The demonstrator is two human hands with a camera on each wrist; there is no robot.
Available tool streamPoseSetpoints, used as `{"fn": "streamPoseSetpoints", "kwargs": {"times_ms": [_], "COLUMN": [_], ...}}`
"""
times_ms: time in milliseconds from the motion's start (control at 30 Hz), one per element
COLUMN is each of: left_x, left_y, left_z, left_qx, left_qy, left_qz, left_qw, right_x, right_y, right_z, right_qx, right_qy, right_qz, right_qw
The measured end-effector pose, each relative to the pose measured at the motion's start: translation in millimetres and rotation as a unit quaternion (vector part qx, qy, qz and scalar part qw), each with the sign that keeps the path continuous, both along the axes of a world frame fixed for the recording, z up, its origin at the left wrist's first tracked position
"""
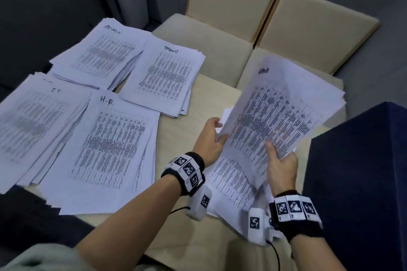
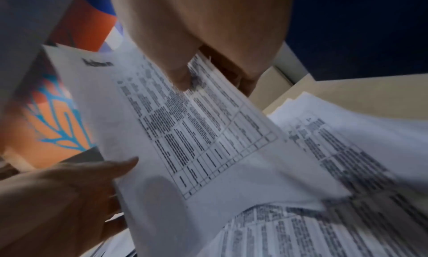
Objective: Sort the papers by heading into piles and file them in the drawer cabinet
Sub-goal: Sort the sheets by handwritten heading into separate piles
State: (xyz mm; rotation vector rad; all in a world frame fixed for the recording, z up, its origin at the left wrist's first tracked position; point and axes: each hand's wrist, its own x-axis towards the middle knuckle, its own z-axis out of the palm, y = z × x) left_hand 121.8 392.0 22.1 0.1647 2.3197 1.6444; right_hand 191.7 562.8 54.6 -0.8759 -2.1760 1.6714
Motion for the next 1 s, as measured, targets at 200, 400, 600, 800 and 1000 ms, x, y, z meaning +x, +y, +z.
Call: {"fn": "streamPoseSetpoints", "kwargs": {"times_ms": [200, 400, 600, 800, 1000], "left_x": [-4.0, -8.0, 12.5, -11.4, -118.0], "left_y": [-62.9, -200.4, -373.3, -491.6, -509.9], "left_z": [-0.9, 4.6, 4.4, 1.4, 11.8], "left_qx": [0.064, 0.032, -0.017, -0.017, -0.047], "left_qy": [0.001, -0.029, -0.079, -0.087, -0.066], "left_qz": [0.113, 0.217, 0.275, 0.316, 0.286], "left_qw": [0.992, 0.975, 0.958, 0.945, 0.955], "right_x": [-17.6, -30.4, -19.0, -32.4, -39.8], "right_y": [-48.9, -123.8, -181.4, -212.6, -223.0], "right_z": [17.4, -28.8, -104.7, -101.3, -99.2], "right_qx": [0.019, -0.062, 0.036, 0.078, 0.136], "right_qy": [0.045, -0.065, -0.253, -0.298, -0.353], "right_qz": [0.068, 0.185, 0.248, 0.218, 0.251], "right_qw": [0.996, 0.979, 0.934, 0.926, 0.891]}}
